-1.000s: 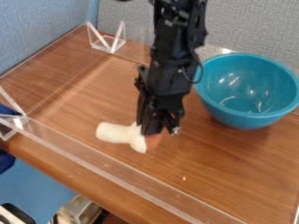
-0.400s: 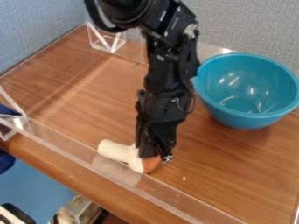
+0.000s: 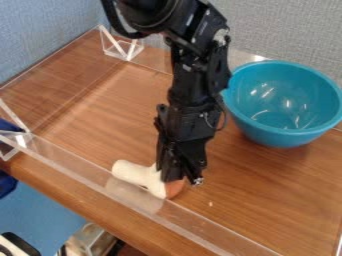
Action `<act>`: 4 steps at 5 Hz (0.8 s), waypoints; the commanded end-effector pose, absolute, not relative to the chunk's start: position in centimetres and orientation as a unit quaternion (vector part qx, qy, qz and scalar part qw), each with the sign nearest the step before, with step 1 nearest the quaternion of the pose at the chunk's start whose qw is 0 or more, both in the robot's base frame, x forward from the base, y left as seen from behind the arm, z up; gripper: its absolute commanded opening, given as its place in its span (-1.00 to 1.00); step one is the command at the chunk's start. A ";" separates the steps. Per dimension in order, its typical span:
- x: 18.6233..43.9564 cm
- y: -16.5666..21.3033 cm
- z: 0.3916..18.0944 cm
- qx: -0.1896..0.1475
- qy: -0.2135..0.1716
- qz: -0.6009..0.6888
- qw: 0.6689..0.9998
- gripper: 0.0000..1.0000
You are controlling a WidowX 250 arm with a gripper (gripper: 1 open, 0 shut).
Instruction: Remove the mushroom from inside the blue bowl and put it on the table
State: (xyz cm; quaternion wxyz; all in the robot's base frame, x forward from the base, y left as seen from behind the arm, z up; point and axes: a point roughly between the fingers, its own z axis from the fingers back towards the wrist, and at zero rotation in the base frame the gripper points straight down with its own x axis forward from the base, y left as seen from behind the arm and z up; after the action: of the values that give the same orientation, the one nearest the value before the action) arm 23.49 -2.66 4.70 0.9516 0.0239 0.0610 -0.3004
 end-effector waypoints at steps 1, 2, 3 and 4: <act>23.6 -3.4 4.4 0.027 0.047 -0.323 0.945 -1.00; 23.3 -3.7 3.3 0.028 0.046 -0.342 0.938 -1.00; 23.4 -3.0 4.6 0.027 0.046 -0.320 0.946 -1.00; 23.4 -2.4 5.7 0.026 0.046 -0.298 0.953 -1.00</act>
State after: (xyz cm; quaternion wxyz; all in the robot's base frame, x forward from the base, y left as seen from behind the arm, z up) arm 22.87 -2.50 4.46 0.9499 0.0229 0.0702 -0.3038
